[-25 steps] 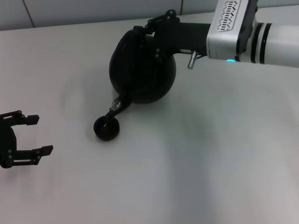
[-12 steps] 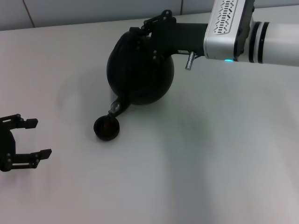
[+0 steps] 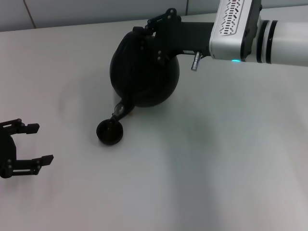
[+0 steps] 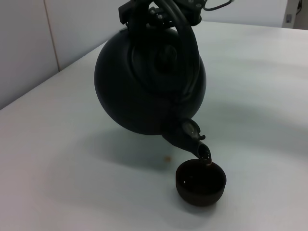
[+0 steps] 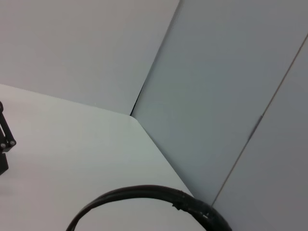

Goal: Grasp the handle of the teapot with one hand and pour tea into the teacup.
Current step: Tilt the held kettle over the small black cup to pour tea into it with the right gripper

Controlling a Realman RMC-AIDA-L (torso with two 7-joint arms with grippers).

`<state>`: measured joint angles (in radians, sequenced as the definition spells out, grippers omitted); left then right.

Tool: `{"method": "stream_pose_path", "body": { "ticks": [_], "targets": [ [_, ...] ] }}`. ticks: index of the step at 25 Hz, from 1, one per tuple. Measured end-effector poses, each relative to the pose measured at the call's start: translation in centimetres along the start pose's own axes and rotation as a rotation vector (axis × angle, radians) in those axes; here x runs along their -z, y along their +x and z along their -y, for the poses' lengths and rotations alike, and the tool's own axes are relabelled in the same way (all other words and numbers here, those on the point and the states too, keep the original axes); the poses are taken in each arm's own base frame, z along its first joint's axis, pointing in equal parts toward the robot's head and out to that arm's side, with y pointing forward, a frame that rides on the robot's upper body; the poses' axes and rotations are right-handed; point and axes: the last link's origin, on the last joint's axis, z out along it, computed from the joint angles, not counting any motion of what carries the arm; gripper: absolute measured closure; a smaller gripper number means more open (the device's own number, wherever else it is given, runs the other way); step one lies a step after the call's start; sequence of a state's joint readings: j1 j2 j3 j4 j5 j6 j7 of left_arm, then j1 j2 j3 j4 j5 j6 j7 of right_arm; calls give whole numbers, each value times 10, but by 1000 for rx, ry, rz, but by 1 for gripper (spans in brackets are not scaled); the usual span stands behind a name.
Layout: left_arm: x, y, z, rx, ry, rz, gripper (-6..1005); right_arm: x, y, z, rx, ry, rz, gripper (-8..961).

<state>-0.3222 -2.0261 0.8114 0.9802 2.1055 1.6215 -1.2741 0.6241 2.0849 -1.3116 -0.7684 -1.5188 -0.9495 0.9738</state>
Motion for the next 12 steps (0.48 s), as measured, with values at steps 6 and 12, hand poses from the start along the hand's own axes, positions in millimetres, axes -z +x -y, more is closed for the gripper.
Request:
{"method": "stream_pose_path", "body": {
  "ticks": [6,12],
  "targets": [
    [0,0,0,0,0,0,152,0,0,-1,2,-1,-1,815],
    [0,0,0,0,0,0,152,0,1,-1,4,-1,-3,815]
  ]
}}
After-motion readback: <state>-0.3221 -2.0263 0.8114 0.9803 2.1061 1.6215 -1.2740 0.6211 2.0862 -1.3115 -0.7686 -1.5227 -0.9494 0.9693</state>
